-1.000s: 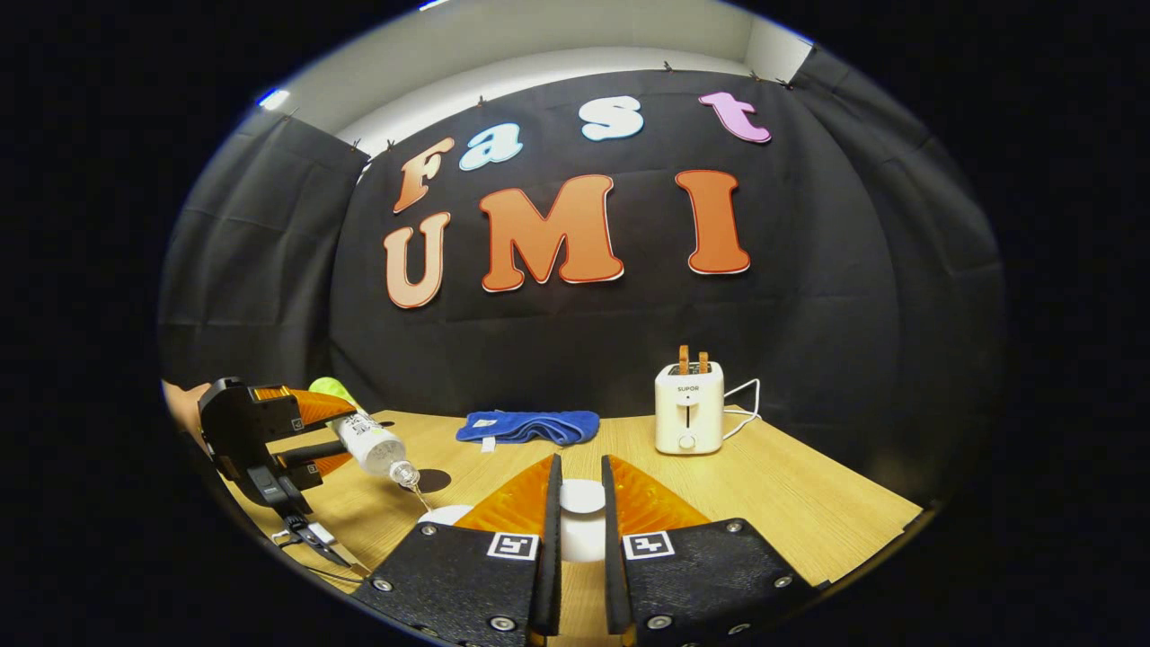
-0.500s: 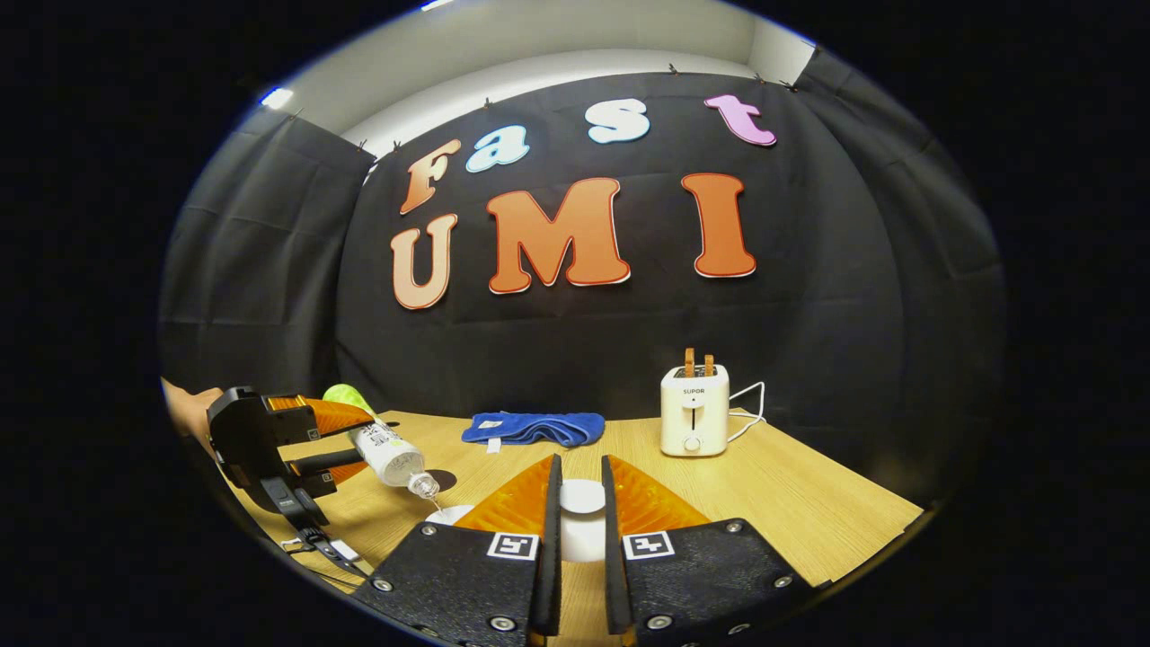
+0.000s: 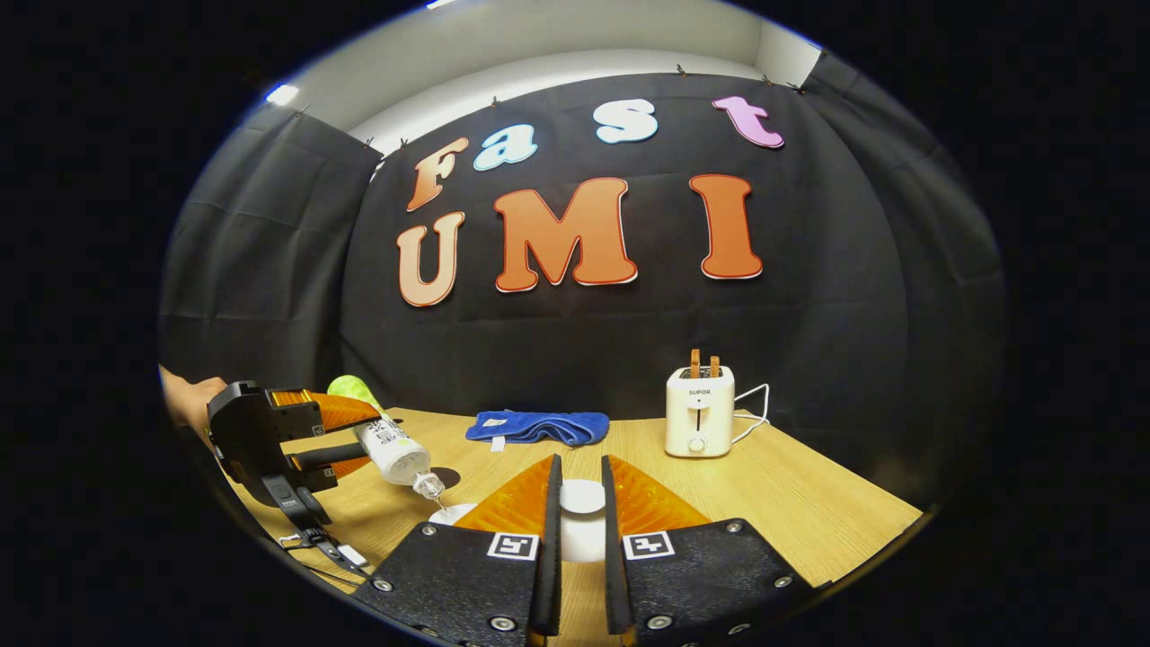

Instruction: Open the teacup lid with one hand, grasp the water bottle and pour water into the teacup with the other hand; after pouring, place the water bottle on the coaster and then close the teacup lid.

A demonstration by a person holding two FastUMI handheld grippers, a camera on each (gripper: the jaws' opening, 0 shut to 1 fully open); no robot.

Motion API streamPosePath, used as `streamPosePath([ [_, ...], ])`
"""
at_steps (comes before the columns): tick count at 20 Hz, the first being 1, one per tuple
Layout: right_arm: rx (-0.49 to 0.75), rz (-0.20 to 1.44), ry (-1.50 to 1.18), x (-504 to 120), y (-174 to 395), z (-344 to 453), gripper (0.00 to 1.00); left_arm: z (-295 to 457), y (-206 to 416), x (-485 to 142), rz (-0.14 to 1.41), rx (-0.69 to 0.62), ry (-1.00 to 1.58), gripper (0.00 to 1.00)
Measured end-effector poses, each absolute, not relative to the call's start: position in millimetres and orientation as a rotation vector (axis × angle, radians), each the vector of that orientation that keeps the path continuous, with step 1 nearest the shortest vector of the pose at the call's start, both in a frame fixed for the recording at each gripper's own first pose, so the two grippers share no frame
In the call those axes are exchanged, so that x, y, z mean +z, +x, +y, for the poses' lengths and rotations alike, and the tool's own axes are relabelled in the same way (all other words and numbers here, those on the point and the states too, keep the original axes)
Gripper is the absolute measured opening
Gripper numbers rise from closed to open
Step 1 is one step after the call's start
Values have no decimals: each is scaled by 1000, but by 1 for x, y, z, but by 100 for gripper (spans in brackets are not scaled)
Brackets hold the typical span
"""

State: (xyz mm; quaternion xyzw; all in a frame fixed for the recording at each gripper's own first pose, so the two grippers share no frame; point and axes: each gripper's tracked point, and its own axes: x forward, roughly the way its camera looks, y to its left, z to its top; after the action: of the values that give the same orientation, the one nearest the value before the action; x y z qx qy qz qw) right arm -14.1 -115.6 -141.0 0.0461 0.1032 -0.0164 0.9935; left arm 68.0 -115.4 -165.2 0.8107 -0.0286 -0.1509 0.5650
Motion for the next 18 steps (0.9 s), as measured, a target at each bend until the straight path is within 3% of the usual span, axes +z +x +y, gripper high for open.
streamPosePath([
  [5, -31, 206, 92, -140, -15, -115, 20, -114, 68, -161, -78, -353, 1947, 58],
  [10, -25, 208, 83, -140, -14, -113, 20, -112, 67, -160, -73, -348, 1996, 62],
  [11, -22, 214, 85, -141, -14, -112, 20, -111, 67, -161, -72, -351, 2003, 58],
  [12, -21, 215, 82, -142, -14, -112, 20, -112, 67, -159, -78, -352, 2007, 64],
  [14, -19, 217, 74, -143, -14, -111, 20, -115, 67, -156, -98, -349, 2012, 59],
  [18, -9, 215, 72, -142, -13, -108, 20, -123, 65, -152, -131, -353, 2036, 59],
])
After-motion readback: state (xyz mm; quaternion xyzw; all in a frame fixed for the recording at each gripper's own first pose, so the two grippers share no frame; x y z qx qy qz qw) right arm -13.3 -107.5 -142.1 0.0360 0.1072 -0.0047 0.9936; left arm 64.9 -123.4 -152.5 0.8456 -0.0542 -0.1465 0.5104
